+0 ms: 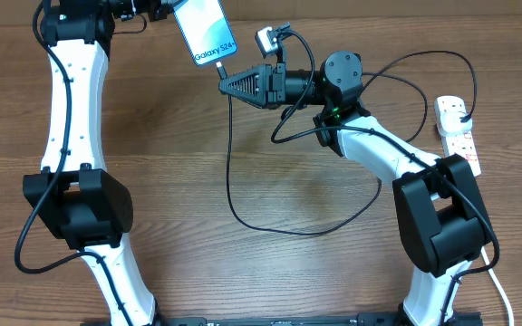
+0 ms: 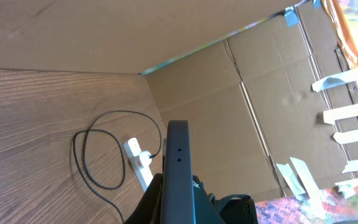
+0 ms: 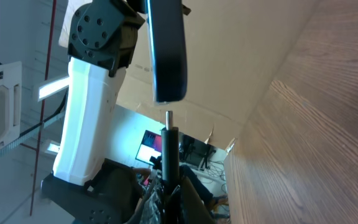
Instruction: Plug charger to phone and switch on socket
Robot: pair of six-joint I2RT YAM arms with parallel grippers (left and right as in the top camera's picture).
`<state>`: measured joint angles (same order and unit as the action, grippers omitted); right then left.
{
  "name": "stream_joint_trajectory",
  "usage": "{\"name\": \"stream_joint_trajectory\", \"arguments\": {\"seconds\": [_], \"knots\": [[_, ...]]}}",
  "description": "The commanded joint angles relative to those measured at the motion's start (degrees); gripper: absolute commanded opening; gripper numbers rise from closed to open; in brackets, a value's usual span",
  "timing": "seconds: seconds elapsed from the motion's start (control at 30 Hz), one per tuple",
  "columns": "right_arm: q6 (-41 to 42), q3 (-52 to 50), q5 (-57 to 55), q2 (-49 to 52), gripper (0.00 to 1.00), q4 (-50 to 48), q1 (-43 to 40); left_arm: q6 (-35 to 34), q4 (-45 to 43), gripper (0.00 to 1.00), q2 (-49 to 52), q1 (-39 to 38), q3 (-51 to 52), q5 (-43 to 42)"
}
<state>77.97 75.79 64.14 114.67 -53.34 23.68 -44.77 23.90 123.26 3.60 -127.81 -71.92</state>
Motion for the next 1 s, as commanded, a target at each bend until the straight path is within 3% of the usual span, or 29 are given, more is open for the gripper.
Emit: {"name": "stream_joint_trajectory", "arguments": {"seconds": [0.0,0.77,0.97], "knots": [[-0.39,0.87,-1.25,0.22,0.04,-0.63,0.2,1.53,-0.59,0.04,0.39,-0.24,-0.55,-1.16],[0.26,0.87,-3.41,0.22,0.04,-0.61,0.2,1.53,-0.31,0.05,0.39,-0.74,-0.55,-1.62],[4.74,0.87,-4.13,0.22,0.04,-3.45,0.2,1.51,-0.33,0.04,0.39,-0.74,-0.55,-1.6]]}}
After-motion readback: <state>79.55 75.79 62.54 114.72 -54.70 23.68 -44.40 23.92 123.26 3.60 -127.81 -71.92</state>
